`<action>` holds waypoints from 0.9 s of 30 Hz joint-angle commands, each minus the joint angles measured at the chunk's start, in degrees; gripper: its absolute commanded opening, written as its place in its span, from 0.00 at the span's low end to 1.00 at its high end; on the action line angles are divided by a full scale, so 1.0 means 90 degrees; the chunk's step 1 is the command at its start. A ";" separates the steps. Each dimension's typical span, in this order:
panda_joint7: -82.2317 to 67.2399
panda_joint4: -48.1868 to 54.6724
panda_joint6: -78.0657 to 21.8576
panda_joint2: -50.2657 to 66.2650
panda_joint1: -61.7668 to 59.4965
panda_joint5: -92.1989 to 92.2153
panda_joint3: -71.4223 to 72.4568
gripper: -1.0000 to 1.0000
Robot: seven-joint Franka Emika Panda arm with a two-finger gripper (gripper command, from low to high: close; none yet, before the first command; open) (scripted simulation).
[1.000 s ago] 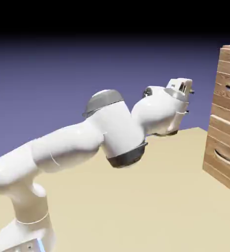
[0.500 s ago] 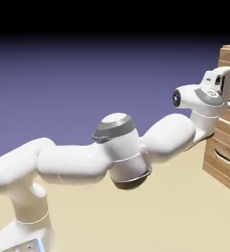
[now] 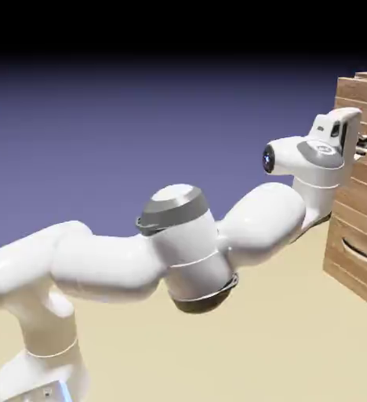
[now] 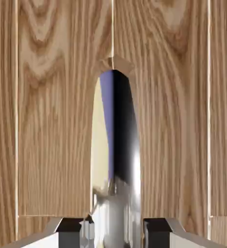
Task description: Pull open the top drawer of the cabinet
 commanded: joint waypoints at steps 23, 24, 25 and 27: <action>0.0609 -0.5305 -0.1336 0.0151 -0.4132 0.0481 0.1758 0.00; 0.0602 -0.5510 -0.1354 0.0198 -0.4324 0.0542 0.1857 0.00; 0.0602 -0.5510 -0.1354 0.0198 -0.4324 0.0542 0.1857 1.00; 0.0587 -0.5738 -0.1356 0.0264 -0.4555 0.0629 0.1978 1.00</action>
